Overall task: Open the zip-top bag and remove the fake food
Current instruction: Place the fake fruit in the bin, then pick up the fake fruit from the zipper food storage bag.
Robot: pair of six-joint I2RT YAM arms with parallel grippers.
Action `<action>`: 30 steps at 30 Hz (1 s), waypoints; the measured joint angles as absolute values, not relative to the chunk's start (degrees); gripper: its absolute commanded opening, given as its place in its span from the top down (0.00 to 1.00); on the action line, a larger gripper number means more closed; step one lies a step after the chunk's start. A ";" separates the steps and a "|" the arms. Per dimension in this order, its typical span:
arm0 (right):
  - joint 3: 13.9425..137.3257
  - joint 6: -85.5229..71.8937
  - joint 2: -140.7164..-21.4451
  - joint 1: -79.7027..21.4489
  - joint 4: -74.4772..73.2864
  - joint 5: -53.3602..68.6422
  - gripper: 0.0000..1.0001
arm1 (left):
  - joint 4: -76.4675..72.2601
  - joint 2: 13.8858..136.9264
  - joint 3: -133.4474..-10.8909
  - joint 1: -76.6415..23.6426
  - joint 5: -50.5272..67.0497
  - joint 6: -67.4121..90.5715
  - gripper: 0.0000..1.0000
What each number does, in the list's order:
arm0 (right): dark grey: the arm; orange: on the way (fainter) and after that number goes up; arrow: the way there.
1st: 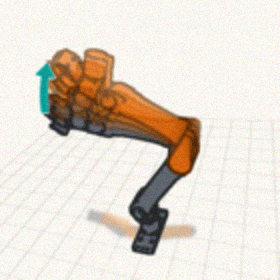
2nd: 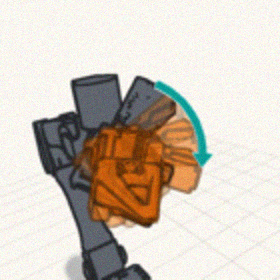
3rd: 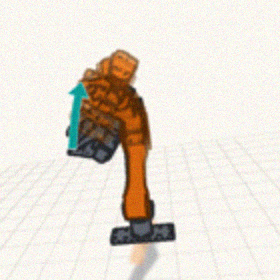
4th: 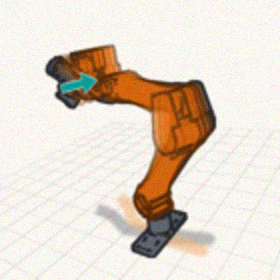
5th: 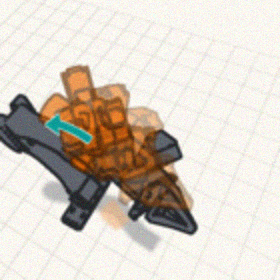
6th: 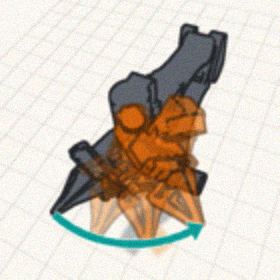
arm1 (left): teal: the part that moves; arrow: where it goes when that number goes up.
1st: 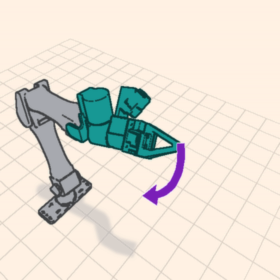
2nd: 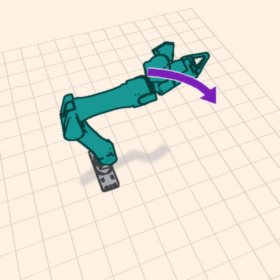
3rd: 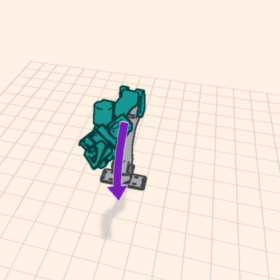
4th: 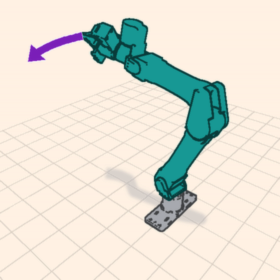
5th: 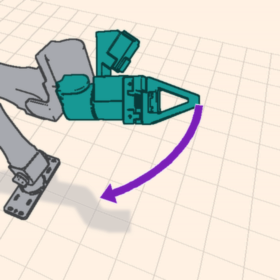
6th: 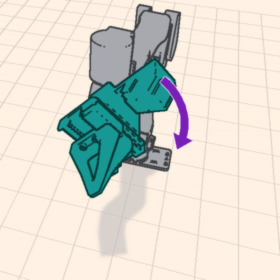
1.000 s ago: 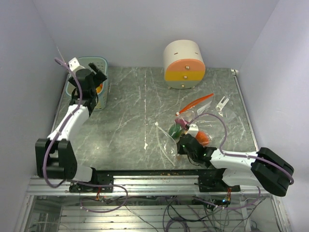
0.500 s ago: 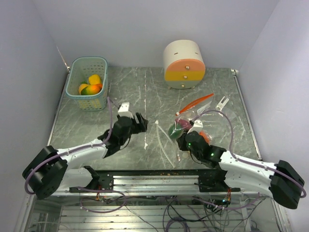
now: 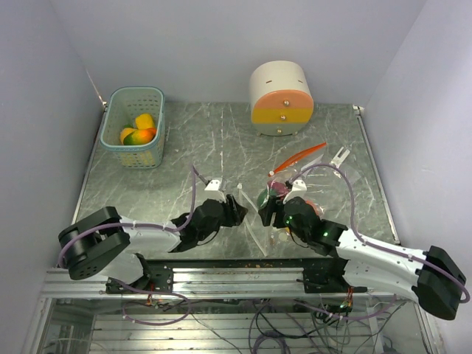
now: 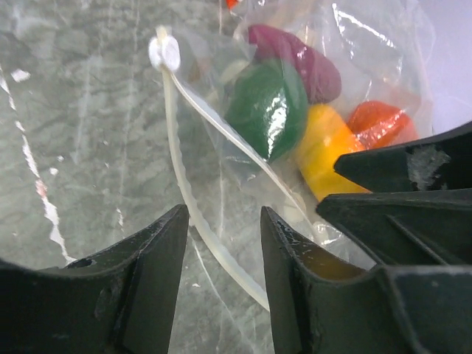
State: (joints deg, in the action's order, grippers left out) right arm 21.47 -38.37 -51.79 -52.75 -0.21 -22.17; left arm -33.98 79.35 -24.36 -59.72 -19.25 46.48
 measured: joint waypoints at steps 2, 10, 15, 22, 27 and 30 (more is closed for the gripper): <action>21.41 -38.17 -53.76 -53.28 0.71 -21.30 0.38 | -34.79 80.38 -24.25 -60.64 -19.18 47.27 0.47; 21.41 -38.54 -62.48 -54.08 2.98 -21.10 0.84 | -36.88 81.34 -24.47 -62.92 -19.03 48.31 0.47; 21.43 -39.66 -62.85 -54.08 1.65 -23.38 0.97 | -38.06 83.53 -24.71 -64.36 -19.03 48.53 0.47; 21.63 -40.03 -57.49 -54.15 0.78 -23.70 0.99 | -43.00 89.43 -25.02 -66.13 -17.78 50.02 0.47; 21.65 -40.07 -55.40 -56.45 0.99 -23.05 1.00 | -45.82 92.20 -26.17 -66.37 -16.71 51.05 0.47; 21.65 -40.36 -55.22 -58.61 1.28 -23.64 1.00 | -46.57 92.79 -27.16 -66.48 -16.27 51.27 0.48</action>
State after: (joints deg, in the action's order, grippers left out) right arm 21.65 -40.36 -55.22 -58.61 1.28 -23.64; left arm -46.57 92.79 -27.16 -66.48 -16.27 51.27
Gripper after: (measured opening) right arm 0.010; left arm 0.527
